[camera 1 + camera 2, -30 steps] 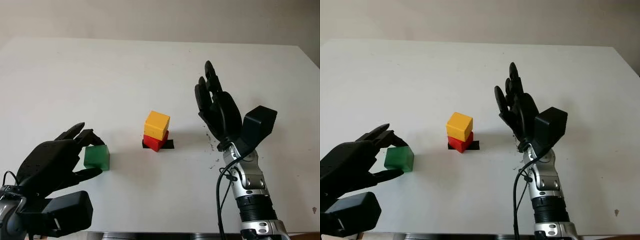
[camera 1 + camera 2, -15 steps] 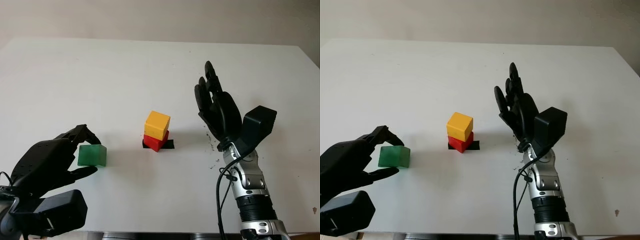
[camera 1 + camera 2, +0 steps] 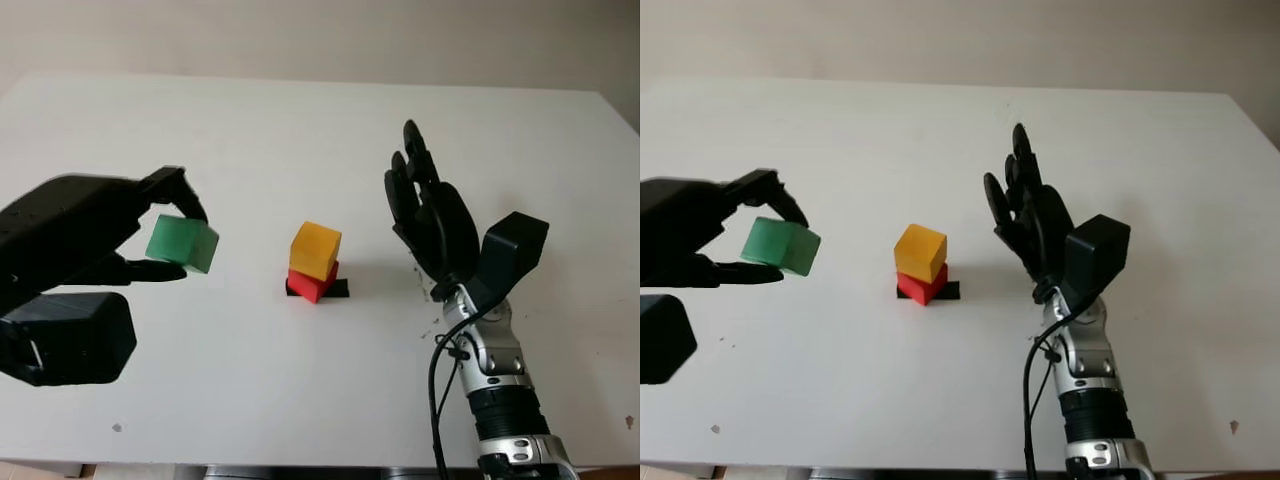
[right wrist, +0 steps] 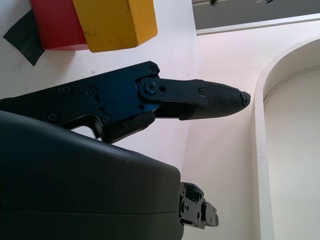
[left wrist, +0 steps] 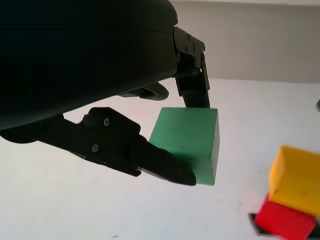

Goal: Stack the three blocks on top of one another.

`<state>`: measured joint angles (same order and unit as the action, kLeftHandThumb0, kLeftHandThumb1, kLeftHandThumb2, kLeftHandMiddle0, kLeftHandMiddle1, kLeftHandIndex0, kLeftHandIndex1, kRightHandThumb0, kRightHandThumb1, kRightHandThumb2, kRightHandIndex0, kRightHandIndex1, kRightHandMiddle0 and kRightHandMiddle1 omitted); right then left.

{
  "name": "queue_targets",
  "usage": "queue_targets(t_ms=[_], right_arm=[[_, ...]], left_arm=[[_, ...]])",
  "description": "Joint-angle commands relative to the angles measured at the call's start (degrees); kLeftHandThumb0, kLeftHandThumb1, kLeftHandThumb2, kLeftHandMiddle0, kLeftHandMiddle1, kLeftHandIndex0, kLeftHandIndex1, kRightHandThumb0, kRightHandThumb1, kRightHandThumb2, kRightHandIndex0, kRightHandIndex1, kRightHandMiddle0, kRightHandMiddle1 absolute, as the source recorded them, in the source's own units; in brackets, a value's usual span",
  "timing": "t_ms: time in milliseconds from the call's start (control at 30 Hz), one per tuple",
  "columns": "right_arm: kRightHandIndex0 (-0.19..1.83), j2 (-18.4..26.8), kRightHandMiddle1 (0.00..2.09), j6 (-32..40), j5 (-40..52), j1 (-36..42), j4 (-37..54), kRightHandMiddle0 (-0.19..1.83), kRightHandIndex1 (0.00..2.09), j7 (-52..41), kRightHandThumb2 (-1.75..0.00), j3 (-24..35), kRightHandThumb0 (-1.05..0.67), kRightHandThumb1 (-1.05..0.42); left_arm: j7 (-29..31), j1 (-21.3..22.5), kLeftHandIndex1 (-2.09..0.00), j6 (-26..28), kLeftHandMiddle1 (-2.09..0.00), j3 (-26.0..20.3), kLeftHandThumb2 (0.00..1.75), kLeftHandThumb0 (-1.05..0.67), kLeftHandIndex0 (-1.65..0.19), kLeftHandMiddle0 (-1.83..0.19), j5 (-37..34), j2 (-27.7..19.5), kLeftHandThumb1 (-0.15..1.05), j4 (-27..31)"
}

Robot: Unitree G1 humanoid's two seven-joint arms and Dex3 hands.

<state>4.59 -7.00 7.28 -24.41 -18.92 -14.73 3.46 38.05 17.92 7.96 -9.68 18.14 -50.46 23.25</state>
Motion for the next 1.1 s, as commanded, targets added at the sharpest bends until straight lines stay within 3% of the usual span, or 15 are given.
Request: queue_targets(t_ms=[0, 167, 300, 467, 567, 767, 1067], right_arm=[[-0.19, 0.1, 0.05, -1.2, 0.0, -0.9, -0.4, -0.19, 0.00, 0.0, -0.46, 0.0, -0.71, -1.05], [-0.19, 0.1, 0.05, -1.2, -0.2, -0.9, -0.4, -0.19, 0.00, 0.5, -0.46, -0.1, -0.71, -1.05], [-0.19, -0.2, 0.05, -1.0, -0.5, -0.4, 0.4, -0.18, 0.00, 1.5, -0.47, -0.3, -0.71, -1.05], [-0.19, -0.7, 0.05, -1.4, 0.4, 0.2, 0.7, -0.19, 0.00, 1.5, -0.51, -0.2, -0.75, -1.05], [-0.19, -0.9, 0.04, -1.5, 0.5, 0.6, 1.0, -0.19, 0.00, 1.7, -0.55, -0.1, -0.75, -1.05], [-0.19, -0.8, 0.04, -2.3, 0.4, 0.9, 0.8, -0.19, 0.01, 1.6, -0.57, 0.0, -0.75, -1.05], [-0.19, -1.1, 0.05, -1.7, 0.3, 1.3, 1.7, -0.18, 0.03, 2.9, -0.54, 0.1, -0.76, -1.05]], left_arm=[[0.2, 5.9, -1.36, 1.2, -0.04, 2.3, 0.05, -0.36, -0.39, -0.33, -0.9, 0.7, 1.00, -2.0], [3.5, 17.9, -1.45, 3.1, -0.05, 9.6, 0.05, -0.42, -0.42, -0.31, -0.7, 1.1, 1.00, -8.4], [7.6, 26.6, -1.50, 0.5, -0.04, 14.6, 0.06, -0.39, -0.36, -0.29, -1.6, 2.3, 1.03, -14.7], [9.5, 34.1, -1.35, 3.2, -0.05, 19.4, 0.05, -0.33, -0.40, -0.28, 0.6, 5.7, 0.99, -19.7], [10.8, 38.1, -1.38, 6.6, -0.06, 23.0, 0.05, -0.35, -0.38, -0.29, 3.8, 8.0, 0.99, -20.7], [11.8, 40.8, -1.60, 10.6, -0.07, 26.5, 0.05, -0.36, -0.32, -0.32, 6.1, 12.3, 0.99, -22.2], [13.8, 41.3, -1.56, 14.0, -0.08, 28.8, 0.05, -0.37, -0.32, -0.39, 7.3, 15.6, 0.99, -21.4]])
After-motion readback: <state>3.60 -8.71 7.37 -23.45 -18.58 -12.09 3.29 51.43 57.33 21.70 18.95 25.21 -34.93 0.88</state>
